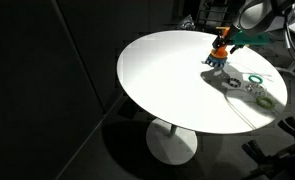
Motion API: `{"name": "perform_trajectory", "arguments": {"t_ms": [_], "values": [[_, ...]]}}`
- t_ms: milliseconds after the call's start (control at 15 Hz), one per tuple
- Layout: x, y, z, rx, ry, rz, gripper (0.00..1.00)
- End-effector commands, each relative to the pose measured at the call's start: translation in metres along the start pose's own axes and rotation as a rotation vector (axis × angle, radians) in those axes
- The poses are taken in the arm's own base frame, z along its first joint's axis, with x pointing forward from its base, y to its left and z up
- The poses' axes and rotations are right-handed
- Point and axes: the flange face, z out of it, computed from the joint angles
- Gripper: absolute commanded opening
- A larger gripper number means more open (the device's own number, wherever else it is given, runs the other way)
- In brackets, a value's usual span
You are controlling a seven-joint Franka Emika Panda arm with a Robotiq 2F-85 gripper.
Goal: Remove the orange circular object from the wooden object
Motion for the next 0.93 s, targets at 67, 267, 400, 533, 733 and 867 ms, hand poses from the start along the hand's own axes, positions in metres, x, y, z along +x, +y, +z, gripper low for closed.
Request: {"name": "perform_trajectory", "arguments": {"t_ms": [67, 267, 400, 533, 733, 867], "values": [[0.008, -0.006, 0.006, -0.001, 0.025, 0.015, 1.00], [0.008, -0.007, 0.010, -0.004, 0.026, 0.013, 1.00], [0.008, -0.008, 0.012, -0.005, 0.026, 0.012, 1.00], [0.008, -0.008, 0.014, -0.008, 0.026, 0.012, 1.00], [0.010, -0.008, 0.016, -0.013, 0.028, 0.013, 1.00], [0.011, -0.007, 0.017, -0.017, 0.031, 0.012, 0.73]]}}
